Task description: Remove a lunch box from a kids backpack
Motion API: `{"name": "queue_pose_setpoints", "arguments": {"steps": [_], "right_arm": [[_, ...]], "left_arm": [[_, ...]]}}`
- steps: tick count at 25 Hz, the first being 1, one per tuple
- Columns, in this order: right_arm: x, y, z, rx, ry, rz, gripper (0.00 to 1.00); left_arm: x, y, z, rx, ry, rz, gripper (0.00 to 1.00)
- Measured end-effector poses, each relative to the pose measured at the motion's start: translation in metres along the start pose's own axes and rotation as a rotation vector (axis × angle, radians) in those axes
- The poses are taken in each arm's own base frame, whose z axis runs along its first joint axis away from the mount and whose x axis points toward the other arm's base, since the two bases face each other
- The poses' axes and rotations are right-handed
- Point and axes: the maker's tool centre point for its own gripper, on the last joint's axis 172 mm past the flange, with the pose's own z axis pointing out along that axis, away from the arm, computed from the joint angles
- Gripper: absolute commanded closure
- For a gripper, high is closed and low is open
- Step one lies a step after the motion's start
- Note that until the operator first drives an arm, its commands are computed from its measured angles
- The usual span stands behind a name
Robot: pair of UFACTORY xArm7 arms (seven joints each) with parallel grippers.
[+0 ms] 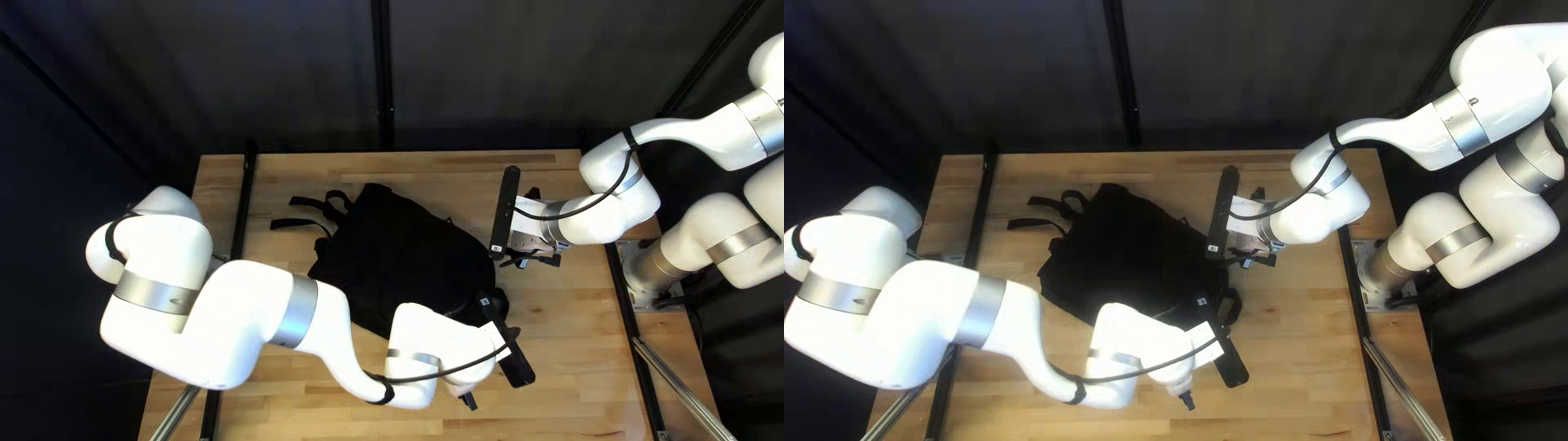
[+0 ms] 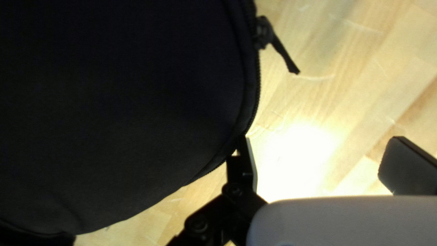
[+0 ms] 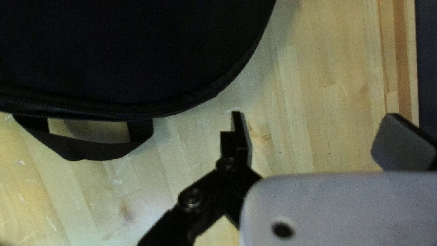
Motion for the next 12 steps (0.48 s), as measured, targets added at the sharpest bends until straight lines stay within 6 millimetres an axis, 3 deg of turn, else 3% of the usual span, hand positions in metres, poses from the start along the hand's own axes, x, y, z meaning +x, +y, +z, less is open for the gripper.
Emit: {"name": "queue_pose_setpoints", "arguments": {"steps": [8,12], "right_arm": [[-0.007,0.002,0.001,0.000,-0.004,0.004,0.00],[-0.008,0.002,0.000,0.000,-0.005,0.005,0.00]], "left_arm": [[0.027,0.035,-0.010,0.088,0.008,-0.106,0.00],[0.027,0.030,0.006,0.147,-0.041,-0.172,0.00]]}}
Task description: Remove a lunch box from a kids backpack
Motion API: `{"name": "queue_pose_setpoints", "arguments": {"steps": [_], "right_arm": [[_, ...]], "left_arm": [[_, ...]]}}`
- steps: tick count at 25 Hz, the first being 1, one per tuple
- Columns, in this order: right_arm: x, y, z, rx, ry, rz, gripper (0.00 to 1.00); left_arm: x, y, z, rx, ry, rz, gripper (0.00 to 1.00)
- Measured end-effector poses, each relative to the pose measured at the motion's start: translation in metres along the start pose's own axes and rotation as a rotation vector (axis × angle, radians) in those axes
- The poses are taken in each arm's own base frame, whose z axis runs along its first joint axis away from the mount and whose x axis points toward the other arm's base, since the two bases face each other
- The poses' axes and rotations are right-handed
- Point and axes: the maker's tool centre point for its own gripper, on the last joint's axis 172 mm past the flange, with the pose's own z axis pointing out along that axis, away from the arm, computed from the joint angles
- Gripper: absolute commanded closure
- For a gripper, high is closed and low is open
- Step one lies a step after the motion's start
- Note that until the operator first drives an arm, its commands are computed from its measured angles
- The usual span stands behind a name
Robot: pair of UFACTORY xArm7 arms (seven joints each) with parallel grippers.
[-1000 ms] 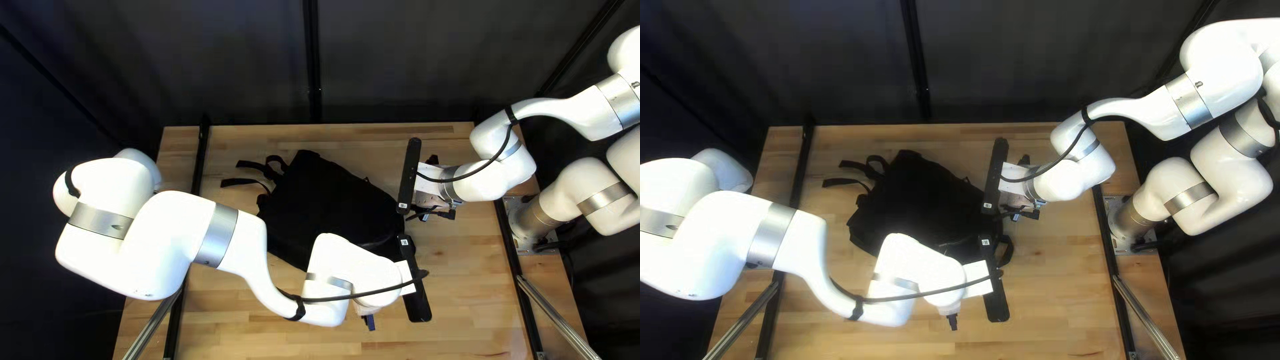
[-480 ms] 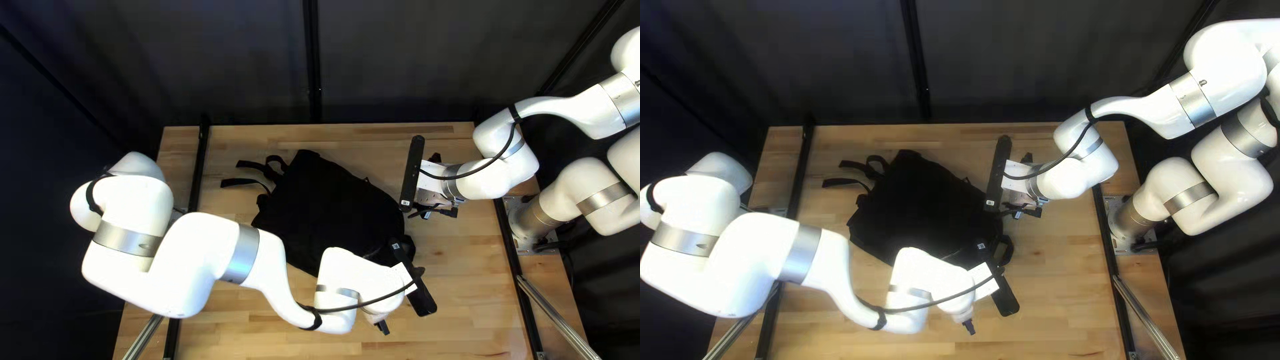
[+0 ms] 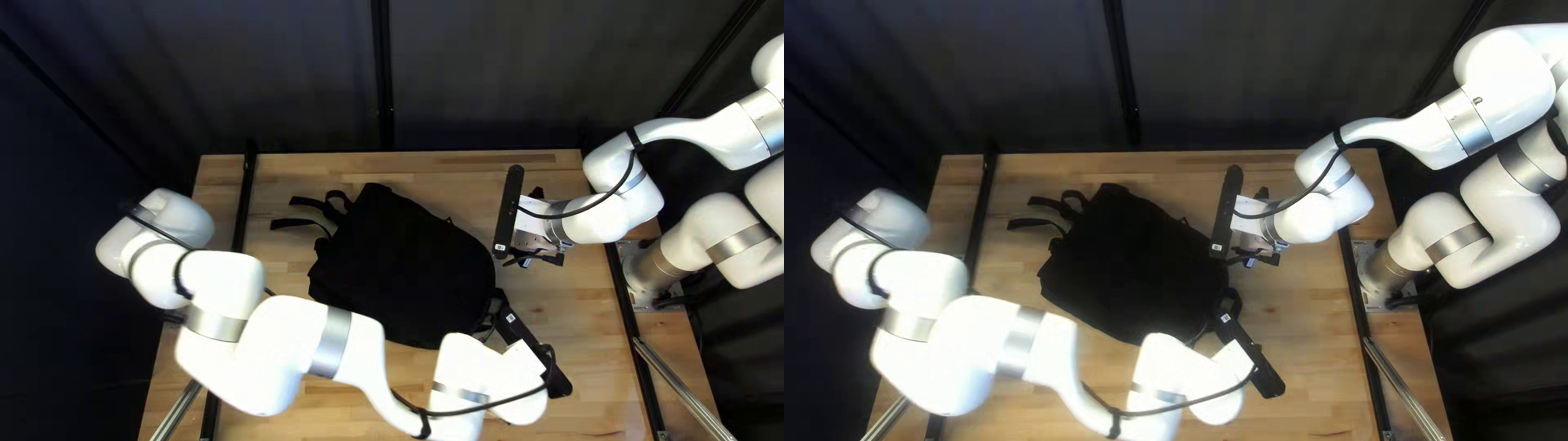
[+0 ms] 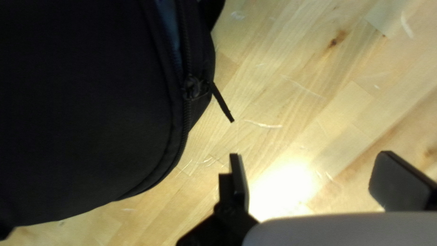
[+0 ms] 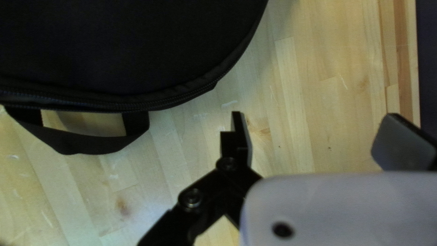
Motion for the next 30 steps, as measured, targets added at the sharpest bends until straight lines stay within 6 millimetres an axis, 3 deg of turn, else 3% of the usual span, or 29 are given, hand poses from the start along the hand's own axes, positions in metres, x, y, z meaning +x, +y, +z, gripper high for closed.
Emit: {"name": "queue_pose_setpoints", "arguments": {"steps": [8,16,17,18,19,30], "right_arm": [[0.001,0.002,0.000,0.001,-0.005,-0.001,0.00],[-0.003,0.002,0.000,0.001,-0.010,-0.003,0.00],[-0.003,0.002,-0.001,0.001,-0.010,-0.003,0.00],[-0.003,0.002,-0.001,0.001,-0.011,-0.004,0.00],[-0.003,0.002,-0.001,0.000,-0.011,-0.004,0.00],[-0.005,0.001,-0.001,0.001,-0.014,-0.003,0.00]], "left_arm": [[0.007,-0.014,0.024,0.010,-0.016,-0.045,0.00],[0.019,-0.022,0.026,0.009,0.022,-0.055,0.03],[0.021,-0.023,0.027,0.009,0.027,-0.056,0.51],[0.023,-0.023,0.027,0.009,0.031,-0.057,0.89],[0.024,-0.023,0.027,0.010,0.034,-0.060,1.00],[0.030,-0.040,0.029,0.054,0.046,-0.083,1.00]]}}
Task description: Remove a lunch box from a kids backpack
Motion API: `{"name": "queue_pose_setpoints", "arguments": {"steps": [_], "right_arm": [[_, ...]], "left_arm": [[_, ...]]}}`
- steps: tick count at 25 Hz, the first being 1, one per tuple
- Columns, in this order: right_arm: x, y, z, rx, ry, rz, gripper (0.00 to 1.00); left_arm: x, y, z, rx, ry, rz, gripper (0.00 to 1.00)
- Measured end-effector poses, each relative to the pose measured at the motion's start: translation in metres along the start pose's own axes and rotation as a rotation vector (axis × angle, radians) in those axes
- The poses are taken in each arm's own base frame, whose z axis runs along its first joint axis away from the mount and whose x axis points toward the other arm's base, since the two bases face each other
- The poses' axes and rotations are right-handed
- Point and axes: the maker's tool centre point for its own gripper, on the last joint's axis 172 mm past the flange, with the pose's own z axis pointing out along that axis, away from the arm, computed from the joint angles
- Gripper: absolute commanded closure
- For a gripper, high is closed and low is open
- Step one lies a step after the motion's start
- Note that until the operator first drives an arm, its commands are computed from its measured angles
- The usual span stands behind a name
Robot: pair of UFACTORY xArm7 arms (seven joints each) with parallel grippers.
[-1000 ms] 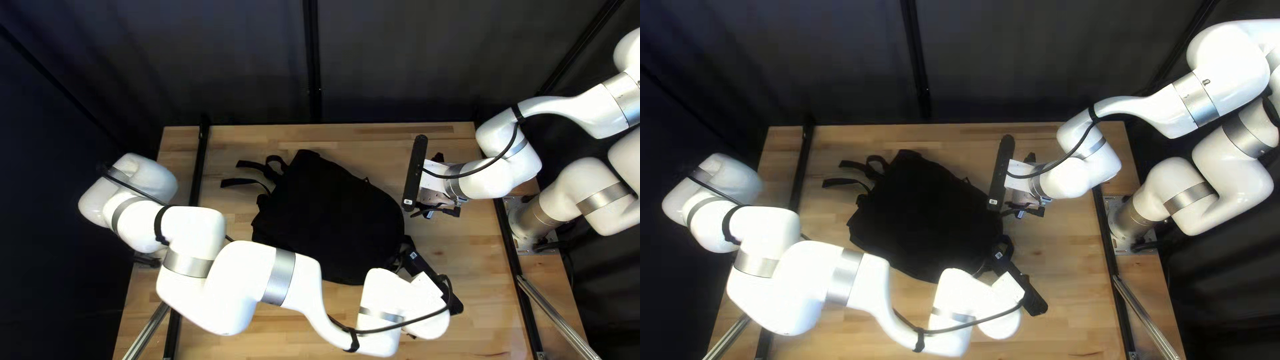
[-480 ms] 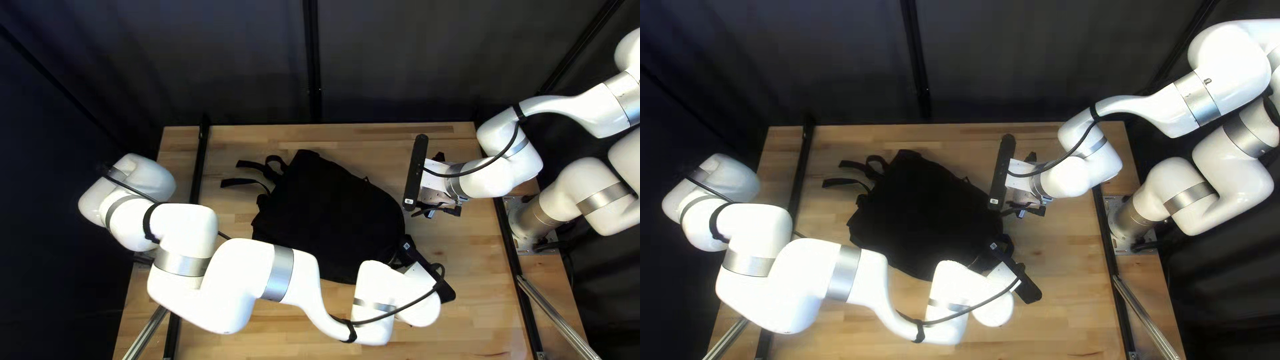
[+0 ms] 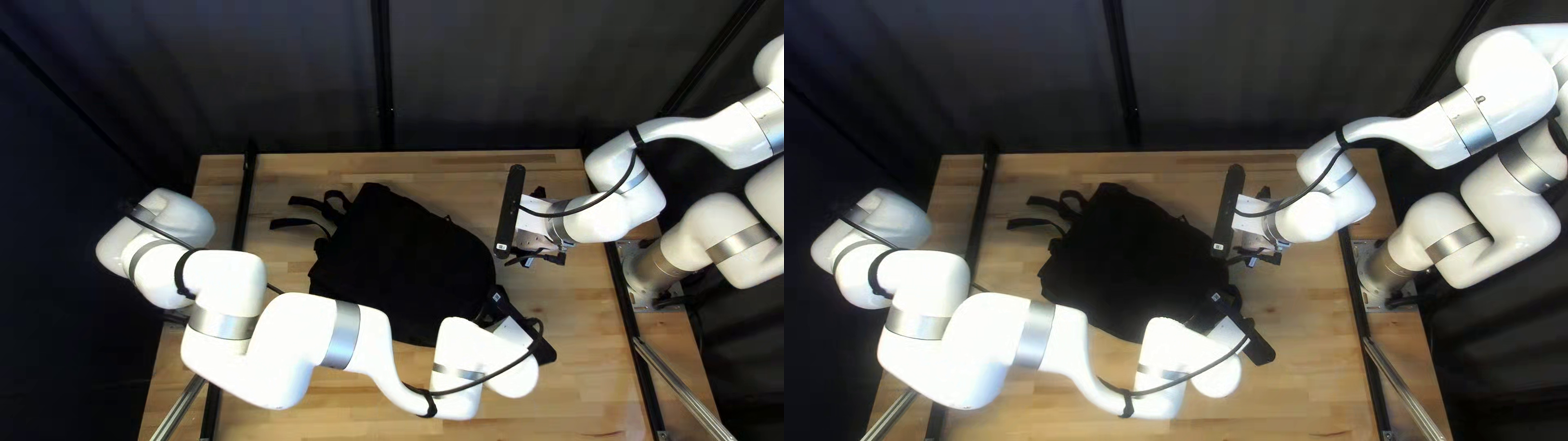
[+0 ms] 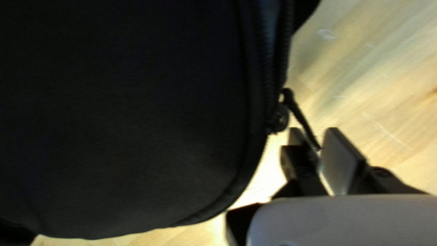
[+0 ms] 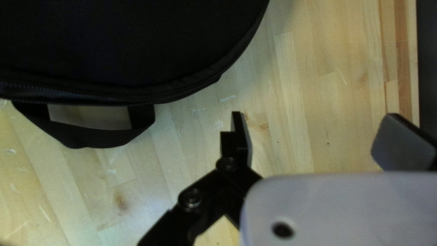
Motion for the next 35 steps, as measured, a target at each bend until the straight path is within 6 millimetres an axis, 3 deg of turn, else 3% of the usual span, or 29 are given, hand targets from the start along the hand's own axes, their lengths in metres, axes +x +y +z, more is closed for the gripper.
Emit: {"name": "queue_pose_setpoints", "arguments": {"steps": [11,19,35], "right_arm": [[-0.003,-0.001,0.000,0.000,-0.003,0.000,0.00],[-0.013,-0.005,-0.001,0.004,0.002,-0.007,0.00],[-0.007,-0.041,-0.003,0.083,0.051,-0.164,0.00]], "left_arm": [[-0.009,-0.022,-0.003,0.052,0.003,-0.025,1.00],[-0.022,-0.024,-0.006,0.044,0.006,-0.027,1.00],[-0.042,-0.033,-0.010,0.061,0.001,-0.031,1.00]]}}
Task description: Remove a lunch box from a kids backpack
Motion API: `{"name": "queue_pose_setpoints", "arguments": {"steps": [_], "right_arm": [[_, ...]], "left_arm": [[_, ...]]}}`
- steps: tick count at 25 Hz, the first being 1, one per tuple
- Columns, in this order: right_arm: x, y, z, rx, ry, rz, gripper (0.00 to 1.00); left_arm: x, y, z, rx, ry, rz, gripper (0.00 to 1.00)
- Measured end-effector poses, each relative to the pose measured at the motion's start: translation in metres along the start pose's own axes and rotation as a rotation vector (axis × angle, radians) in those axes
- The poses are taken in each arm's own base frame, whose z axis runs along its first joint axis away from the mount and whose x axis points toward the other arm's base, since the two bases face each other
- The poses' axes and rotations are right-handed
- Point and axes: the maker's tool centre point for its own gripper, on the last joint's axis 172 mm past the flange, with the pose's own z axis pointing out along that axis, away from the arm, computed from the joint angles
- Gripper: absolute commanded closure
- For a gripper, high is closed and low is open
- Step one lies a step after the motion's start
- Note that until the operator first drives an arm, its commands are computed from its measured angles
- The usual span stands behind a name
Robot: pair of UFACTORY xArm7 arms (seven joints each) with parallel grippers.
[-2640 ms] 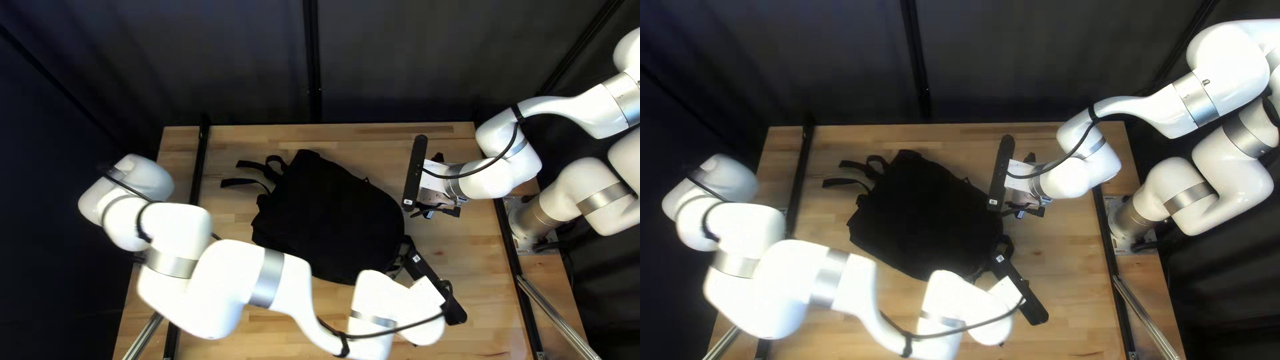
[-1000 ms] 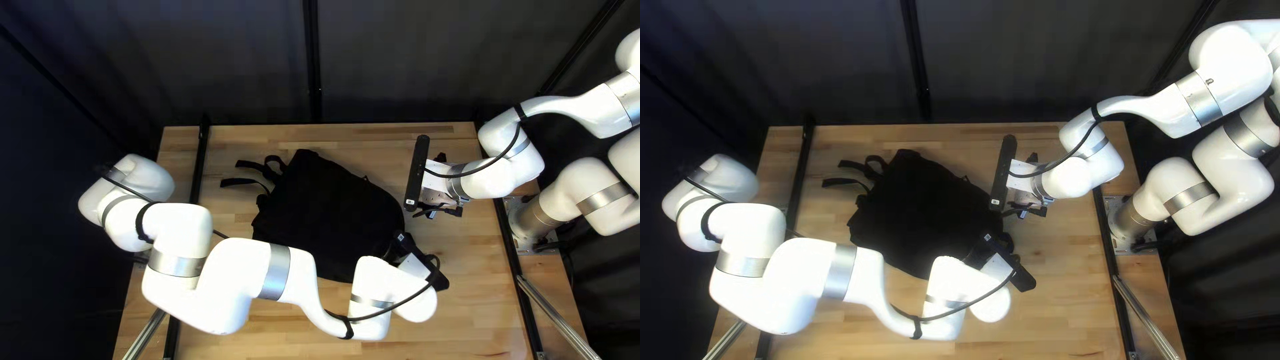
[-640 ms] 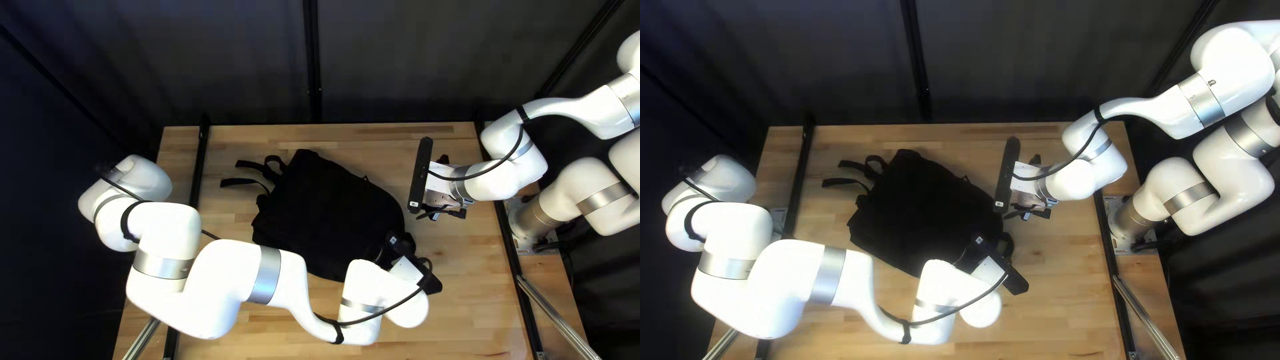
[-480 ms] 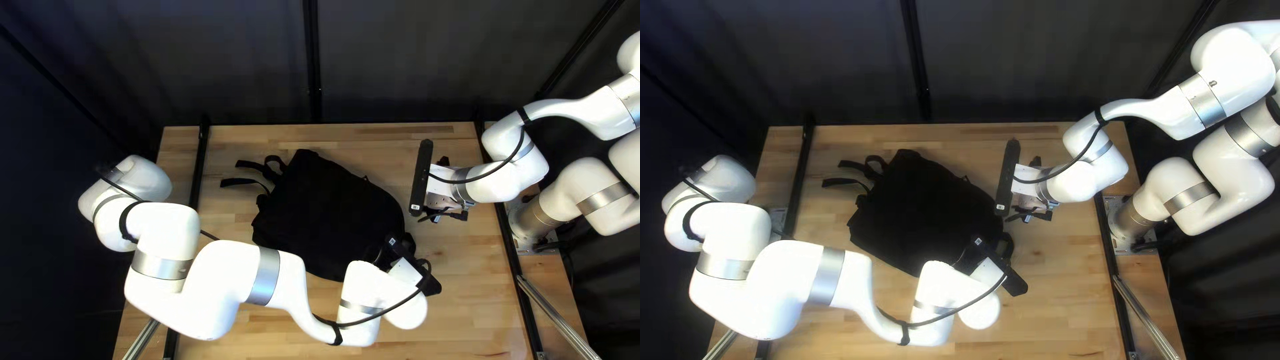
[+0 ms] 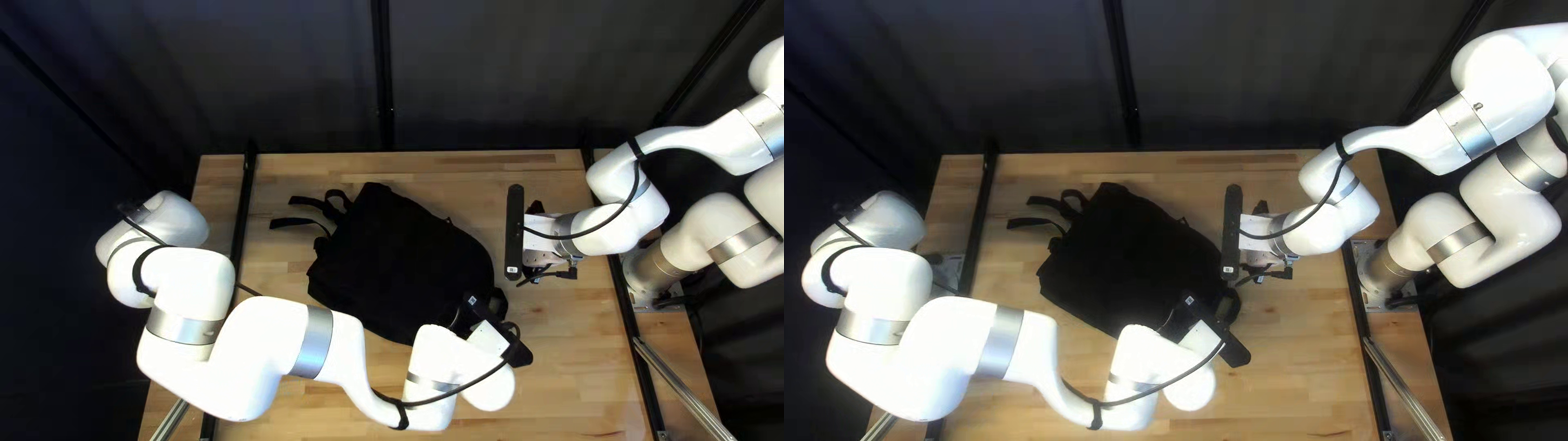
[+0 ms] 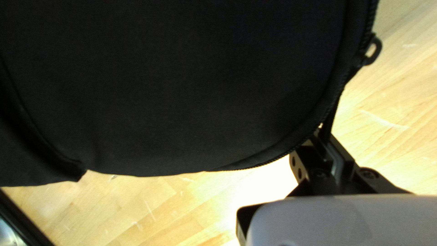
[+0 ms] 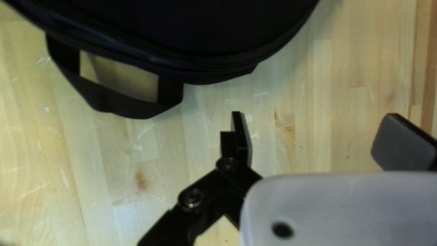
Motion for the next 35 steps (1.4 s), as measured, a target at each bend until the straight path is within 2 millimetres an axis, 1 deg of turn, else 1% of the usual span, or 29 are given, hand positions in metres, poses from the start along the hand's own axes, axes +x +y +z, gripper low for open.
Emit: {"name": "queue_pose_setpoints", "arguments": {"steps": [4,11,15,17,20,23,27,35], "right_arm": [[0.000,-0.008,0.004,0.017,0.008,-0.039,0.00],[0.001,-0.009,0.005,0.012,0.007,-0.043,0.00],[-0.002,-0.019,0.005,0.015,0.060,-0.090,0.00],[-0.002,-0.025,0.009,0.030,0.103,-0.131,0.00],[-0.001,-0.031,0.021,0.058,0.146,-0.199,0.00],[0.005,-0.034,0.029,0.085,0.169,-0.255,0.00],[0.017,-0.041,0.033,0.107,0.187,-0.318,0.00],[0.024,-0.063,0.039,0.132,0.203,-0.381,0.00]], "left_arm": [[0.000,-0.003,0.001,0.006,-0.002,-0.002,1.00],[-0.001,-0.005,-0.001,0.007,-0.003,0.000,1.00],[-0.002,-0.005,-0.003,0.006,-0.002,0.003,1.00],[-0.003,-0.005,-0.004,0.006,-0.002,0.005,1.00],[-0.004,-0.006,-0.004,0.004,-0.003,0.007,1.00],[-0.005,-0.006,-0.005,0.003,-0.003,0.009,1.00],[-0.005,-0.007,-0.006,0.003,-0.001,0.011,1.00],[-0.005,-0.006,-0.007,0.004,0.004,0.013,1.00]]}}
